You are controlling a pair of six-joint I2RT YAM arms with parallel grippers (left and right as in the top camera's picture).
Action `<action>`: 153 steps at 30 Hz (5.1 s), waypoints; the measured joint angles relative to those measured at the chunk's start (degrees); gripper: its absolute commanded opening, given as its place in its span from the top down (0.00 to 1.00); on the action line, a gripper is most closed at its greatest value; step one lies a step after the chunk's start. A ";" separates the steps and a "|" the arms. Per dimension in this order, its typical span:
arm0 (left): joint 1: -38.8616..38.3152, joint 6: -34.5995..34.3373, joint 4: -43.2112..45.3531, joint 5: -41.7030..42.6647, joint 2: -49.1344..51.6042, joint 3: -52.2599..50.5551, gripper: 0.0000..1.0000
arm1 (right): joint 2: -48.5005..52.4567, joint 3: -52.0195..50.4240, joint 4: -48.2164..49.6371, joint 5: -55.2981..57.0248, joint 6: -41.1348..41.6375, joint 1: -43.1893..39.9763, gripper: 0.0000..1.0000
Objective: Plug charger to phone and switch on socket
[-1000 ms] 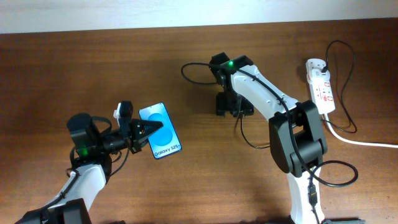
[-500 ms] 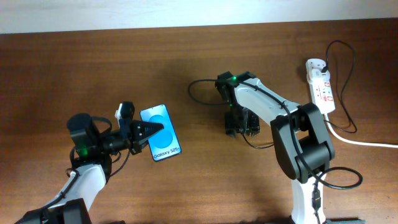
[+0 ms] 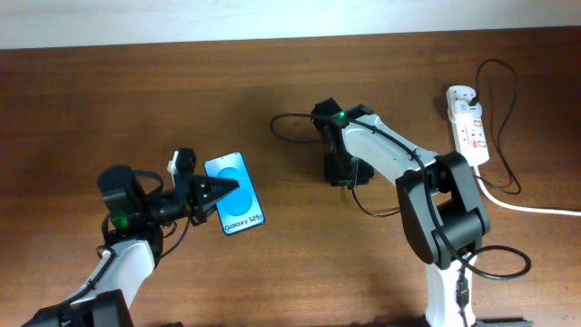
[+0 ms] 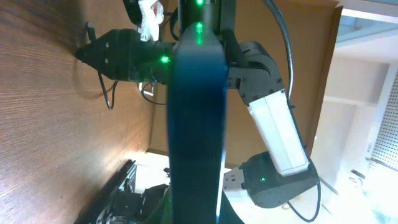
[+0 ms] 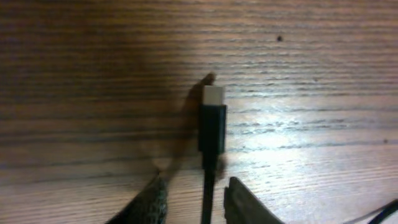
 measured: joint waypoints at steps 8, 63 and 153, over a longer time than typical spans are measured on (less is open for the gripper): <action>0.00 0.00 -0.17 0.00 0.00 0.00 1.00 | 1.81 2.29 -3.96 0.98 0.17 -0.02 0.85; -11.54 -1.88 7.37 -1.73 20.70 26.34 1.00 | -44.26 17.33 -27.45 -3.21 11.63 28.39 0.96; -9.07 -25.00 36.26 0.90 22.01 26.45 1.00 | -36.48 -6.23 15.19 -7.61 16.83 29.18 0.96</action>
